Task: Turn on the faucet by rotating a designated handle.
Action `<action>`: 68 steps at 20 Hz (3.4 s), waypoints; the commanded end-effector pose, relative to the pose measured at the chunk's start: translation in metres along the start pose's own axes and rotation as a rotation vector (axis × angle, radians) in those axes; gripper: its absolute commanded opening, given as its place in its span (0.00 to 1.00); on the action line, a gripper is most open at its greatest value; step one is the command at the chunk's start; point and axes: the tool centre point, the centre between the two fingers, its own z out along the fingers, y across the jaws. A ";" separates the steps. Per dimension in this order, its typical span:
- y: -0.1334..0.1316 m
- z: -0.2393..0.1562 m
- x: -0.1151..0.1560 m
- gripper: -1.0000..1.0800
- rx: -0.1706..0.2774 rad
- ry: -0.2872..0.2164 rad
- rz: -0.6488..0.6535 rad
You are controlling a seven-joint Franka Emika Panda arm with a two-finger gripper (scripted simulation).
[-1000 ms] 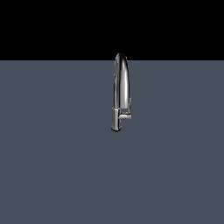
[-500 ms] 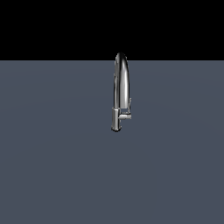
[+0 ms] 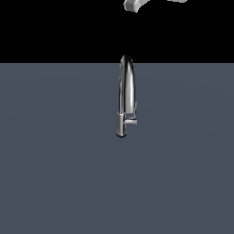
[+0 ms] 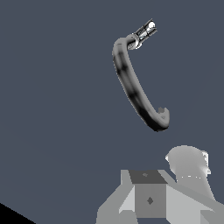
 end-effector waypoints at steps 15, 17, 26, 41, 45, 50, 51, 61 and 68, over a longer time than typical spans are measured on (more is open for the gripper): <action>0.006 0.028 0.111 0.00 0.259 -0.276 0.245; 0.008 0.035 0.125 0.00 0.294 -0.313 0.278; 0.021 0.074 0.188 0.00 0.466 -0.496 0.442; 0.039 0.147 0.254 0.00 0.694 -0.736 0.664; 0.040 0.155 0.258 0.00 0.713 -0.757 0.683; 0.040 0.155 0.258 0.00 0.714 -0.757 0.683; 0.040 0.155 0.258 0.00 0.714 -0.757 0.683; 0.049 0.157 0.241 0.00 0.714 -0.757 0.683; 0.058 0.159 0.225 0.00 0.714 -0.757 0.683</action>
